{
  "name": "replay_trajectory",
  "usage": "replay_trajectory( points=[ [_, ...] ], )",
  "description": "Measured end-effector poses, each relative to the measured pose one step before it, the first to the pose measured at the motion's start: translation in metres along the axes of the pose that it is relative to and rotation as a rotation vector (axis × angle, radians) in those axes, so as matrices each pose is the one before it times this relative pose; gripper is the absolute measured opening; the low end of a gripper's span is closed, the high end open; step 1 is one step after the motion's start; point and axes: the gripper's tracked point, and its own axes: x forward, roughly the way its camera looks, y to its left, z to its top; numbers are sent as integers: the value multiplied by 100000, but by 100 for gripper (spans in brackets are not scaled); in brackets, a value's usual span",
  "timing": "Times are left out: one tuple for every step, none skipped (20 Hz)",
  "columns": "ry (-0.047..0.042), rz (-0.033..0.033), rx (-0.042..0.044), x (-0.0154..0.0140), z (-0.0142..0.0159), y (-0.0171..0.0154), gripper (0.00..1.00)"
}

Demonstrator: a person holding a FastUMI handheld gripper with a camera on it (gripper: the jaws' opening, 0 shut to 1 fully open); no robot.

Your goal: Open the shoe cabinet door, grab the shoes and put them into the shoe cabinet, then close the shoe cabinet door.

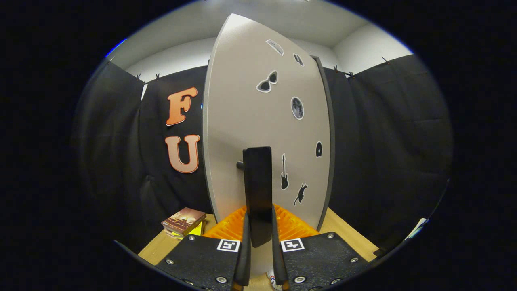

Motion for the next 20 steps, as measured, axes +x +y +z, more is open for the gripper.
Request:
replay_trajectory(
  points=[
    [-109, -941, -402, -401, -53, -693, 23],
    [229, -800, -410, -362, -96, -611, 20],
    [-187, -613, 207, -206, -29, -534, 20],
    [167, -540, 560, -405, 72, -579, 19],
    [118, -381, 397, -394, 37, -560, 19],
    [100, -66, 283, -265, -29, -455, 18],
    [73, 76, 291, -27, -47, -233, 18],
    [33, 107, 482, -138, -39, -213, 17],
    [-39, 256, 521, -264, -53, -490, 16],
    [-286, 594, 309, -373, 64, -572, 16],
    [0, 698, 59, -261, 15, -874, 15],
    [23, 740, -139, -267, 75, -772, 15],
    [50, 559, -287, -129, -20, -714, 15],
    [-194, 152, -411, -239, -62, -935, 15],
    [-301, -420, -304, -259, 37, -1076, 15],
    [-131, -771, 556, -348, 15, -1358, 14],
    [172, -448, 886, -379, 3, -1410, 14],
    [266, -37, 998, -232, -77, -1227, 12],
    [338, 251, 115, -429, -93, -1128, 11],
    [-2, 152, -89, -194, 28, -1014, 9]
  ],
)
